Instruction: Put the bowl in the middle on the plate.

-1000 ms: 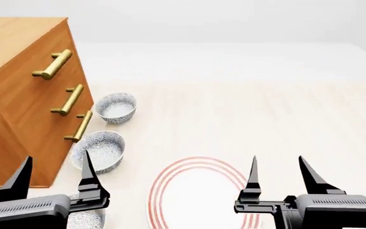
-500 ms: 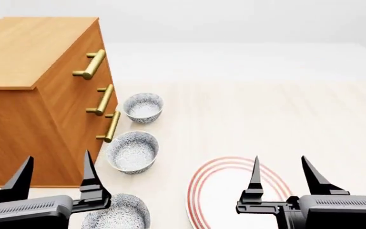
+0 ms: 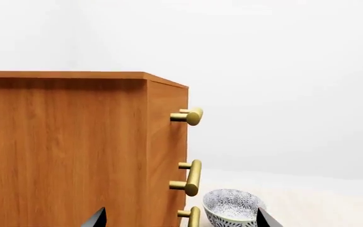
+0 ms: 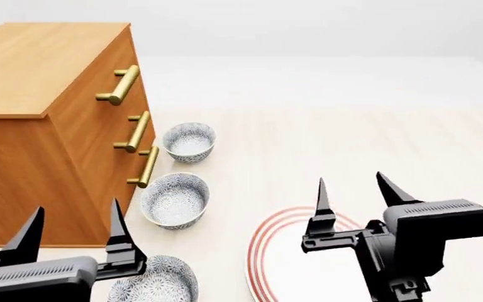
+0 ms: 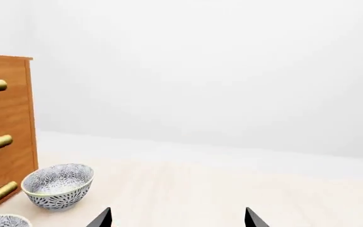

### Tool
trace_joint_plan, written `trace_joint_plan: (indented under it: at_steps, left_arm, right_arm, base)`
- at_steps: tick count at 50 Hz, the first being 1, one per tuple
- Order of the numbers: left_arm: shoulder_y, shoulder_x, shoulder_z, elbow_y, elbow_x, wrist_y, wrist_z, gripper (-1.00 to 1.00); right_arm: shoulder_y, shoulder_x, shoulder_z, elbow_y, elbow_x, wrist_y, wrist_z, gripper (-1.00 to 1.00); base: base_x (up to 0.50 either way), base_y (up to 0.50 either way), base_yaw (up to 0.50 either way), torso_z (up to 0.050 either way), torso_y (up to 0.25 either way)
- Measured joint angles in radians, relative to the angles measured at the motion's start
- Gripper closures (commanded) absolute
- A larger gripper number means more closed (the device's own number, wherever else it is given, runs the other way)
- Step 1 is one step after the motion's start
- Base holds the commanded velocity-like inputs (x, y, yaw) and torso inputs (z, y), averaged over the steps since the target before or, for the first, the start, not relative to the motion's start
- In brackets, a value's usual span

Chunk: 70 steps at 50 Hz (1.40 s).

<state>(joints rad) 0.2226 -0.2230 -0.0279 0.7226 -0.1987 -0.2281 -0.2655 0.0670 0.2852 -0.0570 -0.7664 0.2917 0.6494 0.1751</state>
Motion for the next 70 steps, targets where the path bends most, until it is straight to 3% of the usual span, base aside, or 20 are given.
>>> trace_joint_plan:
  at_steps: [13, 26, 46, 70]
  left_arm:
    - [-0.011, -0.006, 0.006, -0.025, -0.001, 0.000, -0.009, -1.00]
    - [-0.021, -0.012, 0.017, -0.047, -0.003, -0.003, -0.016, -1.00]
    - [-0.027, -0.028, 0.025, -0.060, -0.018, -0.004, -0.030, -1.00]
    - [-0.033, -0.044, 0.030, -0.070, -0.036, -0.002, -0.044, -1.00]
  right_arm:
    - [0.459, -0.075, 0.043, 0.122, 0.240, 0.529, -0.021, -1.00]
    - [0.805, -0.157, 0.048, 0.491, 0.410, 0.801, -0.010, -1.00]
    - [1.036, -0.194, -0.097, 0.913, 0.493, 0.829, -0.042, -1.00]
    - [1.168, -0.262, -0.292, 1.238, 0.453, 0.661, -0.031, -1.00]
  base:
    - [0.00, 0.00, 0.00, 0.000, 0.000]
    - [0.00, 0.00, 0.00, 0.000, 0.000]
    - [0.00, 0.00, 0.00, 0.000, 0.000]
    - [0.00, 0.00, 0.00, 0.000, 0.000]
